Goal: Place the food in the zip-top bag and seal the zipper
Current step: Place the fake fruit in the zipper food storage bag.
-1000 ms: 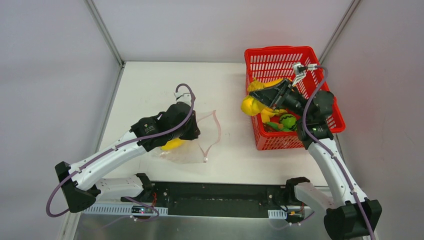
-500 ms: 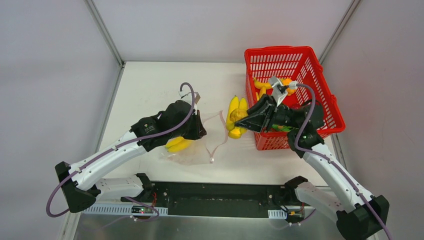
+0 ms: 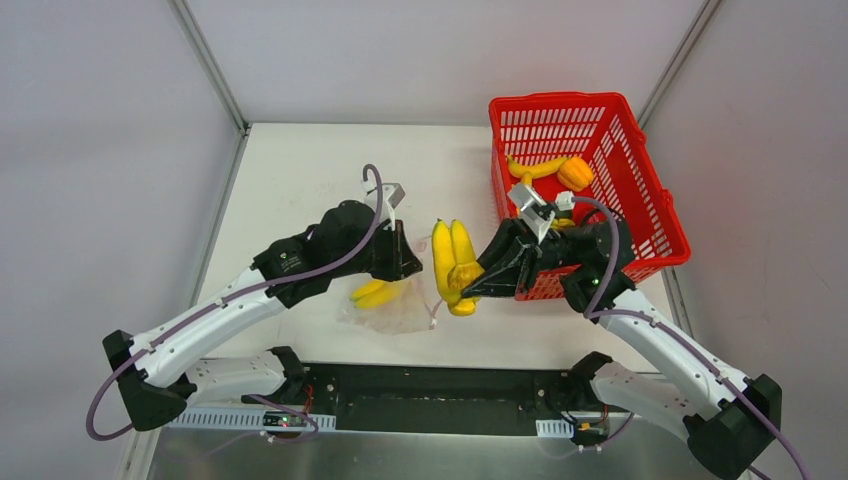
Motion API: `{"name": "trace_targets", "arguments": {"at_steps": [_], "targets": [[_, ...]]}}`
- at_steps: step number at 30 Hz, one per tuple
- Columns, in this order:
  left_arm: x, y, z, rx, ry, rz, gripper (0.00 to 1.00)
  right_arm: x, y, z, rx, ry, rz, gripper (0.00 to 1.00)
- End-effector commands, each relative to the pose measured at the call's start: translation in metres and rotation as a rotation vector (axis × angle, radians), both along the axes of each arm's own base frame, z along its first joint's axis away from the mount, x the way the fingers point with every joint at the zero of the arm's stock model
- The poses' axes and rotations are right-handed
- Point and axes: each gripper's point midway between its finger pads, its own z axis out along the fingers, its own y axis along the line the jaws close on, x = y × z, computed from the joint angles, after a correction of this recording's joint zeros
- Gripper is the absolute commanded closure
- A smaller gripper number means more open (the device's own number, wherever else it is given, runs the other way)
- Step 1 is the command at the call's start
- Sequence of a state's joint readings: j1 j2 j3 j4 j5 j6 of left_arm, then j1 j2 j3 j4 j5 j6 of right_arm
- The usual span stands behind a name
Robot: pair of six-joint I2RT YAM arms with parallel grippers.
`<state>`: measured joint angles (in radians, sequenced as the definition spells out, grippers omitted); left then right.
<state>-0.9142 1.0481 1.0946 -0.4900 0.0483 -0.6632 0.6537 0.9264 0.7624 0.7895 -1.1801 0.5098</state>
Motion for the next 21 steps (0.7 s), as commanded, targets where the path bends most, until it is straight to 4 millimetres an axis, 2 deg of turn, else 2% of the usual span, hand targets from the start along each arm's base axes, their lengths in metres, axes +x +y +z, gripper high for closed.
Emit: {"name": "trace_targets", "arguments": {"at_steps": [1,8,15,18,21], "targets": [[0.000,0.001,0.020,-0.061,-0.062,-0.015,1.00,-0.015,-0.006,0.005,0.007,-0.080,0.079,1.00],[-0.001,0.005,0.026,-0.074,-0.089,-0.016,1.00,-0.008,0.000,0.001,-0.066,0.020,0.094,1.00],[-0.006,0.000,0.030,-0.096,-0.109,-0.066,1.00,0.010,0.013,-0.006,-0.117,0.117,0.079,1.00],[-0.008,-0.001,0.032,-0.102,-0.117,-0.082,1.00,0.022,0.021,-0.009,-0.120,0.150,0.042,1.00],[-0.010,-0.001,0.032,-0.101,-0.120,-0.094,1.00,0.042,0.030,-0.013,-0.105,0.163,-0.050,1.00]]}}
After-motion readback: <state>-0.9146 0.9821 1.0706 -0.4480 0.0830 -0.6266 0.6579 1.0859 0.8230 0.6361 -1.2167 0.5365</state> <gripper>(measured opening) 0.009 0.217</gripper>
